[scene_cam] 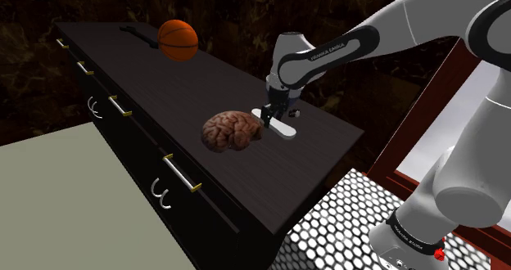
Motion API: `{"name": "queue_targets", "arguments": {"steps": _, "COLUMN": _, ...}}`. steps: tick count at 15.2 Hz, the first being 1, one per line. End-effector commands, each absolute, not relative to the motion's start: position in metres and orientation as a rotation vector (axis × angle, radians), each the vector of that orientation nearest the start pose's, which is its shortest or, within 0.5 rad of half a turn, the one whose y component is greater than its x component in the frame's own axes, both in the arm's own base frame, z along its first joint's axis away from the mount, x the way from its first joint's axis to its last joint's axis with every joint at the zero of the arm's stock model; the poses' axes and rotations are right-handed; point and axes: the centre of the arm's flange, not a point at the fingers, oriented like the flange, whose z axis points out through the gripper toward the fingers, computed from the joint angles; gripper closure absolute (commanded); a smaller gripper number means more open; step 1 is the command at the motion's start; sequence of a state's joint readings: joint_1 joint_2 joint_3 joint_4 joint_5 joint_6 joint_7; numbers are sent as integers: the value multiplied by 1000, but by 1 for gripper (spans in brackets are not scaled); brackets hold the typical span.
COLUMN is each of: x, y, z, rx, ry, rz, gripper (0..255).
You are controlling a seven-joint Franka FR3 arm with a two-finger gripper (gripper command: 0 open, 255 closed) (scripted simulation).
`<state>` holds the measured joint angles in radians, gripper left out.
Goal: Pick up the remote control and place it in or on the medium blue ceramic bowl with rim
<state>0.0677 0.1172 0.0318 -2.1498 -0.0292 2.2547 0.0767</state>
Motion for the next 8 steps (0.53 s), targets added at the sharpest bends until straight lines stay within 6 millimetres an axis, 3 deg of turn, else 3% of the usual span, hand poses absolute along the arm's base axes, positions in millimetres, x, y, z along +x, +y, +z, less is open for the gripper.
{"name": "queue_targets", "arguments": {"steps": 1, "x": 551, "y": 54, "z": 357, "rx": -3161, "ry": -65, "rz": 16, "gripper": 255}}
{"name": "queue_targets", "arguments": {"steps": 8, "x": 551, "y": 54, "z": 394, "rx": -3161, "ry": -65, "rz": 16, "gripper": 255}}
